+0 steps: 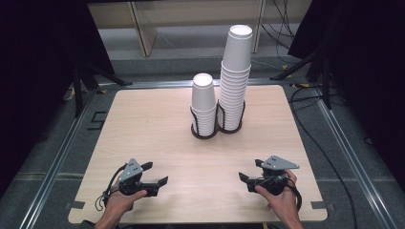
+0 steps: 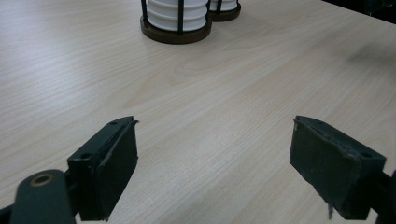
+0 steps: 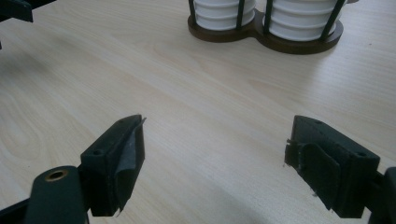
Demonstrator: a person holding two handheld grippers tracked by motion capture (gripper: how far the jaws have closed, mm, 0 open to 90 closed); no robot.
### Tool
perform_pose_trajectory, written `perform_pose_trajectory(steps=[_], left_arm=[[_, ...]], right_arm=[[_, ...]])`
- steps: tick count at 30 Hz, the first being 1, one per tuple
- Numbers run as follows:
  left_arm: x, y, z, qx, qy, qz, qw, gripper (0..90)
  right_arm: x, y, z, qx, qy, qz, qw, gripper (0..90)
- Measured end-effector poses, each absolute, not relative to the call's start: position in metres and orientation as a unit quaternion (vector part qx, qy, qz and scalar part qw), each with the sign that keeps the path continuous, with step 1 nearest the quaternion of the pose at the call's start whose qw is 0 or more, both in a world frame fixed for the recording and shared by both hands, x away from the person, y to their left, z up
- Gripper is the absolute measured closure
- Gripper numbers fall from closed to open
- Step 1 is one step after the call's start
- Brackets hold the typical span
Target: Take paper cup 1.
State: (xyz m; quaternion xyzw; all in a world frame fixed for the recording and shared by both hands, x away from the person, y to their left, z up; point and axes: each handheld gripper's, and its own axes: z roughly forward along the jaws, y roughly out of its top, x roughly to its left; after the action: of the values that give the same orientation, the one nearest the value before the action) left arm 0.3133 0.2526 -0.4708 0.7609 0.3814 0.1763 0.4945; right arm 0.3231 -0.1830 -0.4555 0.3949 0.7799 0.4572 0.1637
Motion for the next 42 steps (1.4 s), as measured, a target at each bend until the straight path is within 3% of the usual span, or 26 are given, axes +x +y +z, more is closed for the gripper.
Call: perform_pose_trajectory(steps=[42], left_arm=[[0.315,0.253,-0.471,0.759,0.38,0.172,0.5,14.9]], right_arm=[[0.358,-0.161,-0.439,0.369,0.776,0.488,0.156,17.3]])
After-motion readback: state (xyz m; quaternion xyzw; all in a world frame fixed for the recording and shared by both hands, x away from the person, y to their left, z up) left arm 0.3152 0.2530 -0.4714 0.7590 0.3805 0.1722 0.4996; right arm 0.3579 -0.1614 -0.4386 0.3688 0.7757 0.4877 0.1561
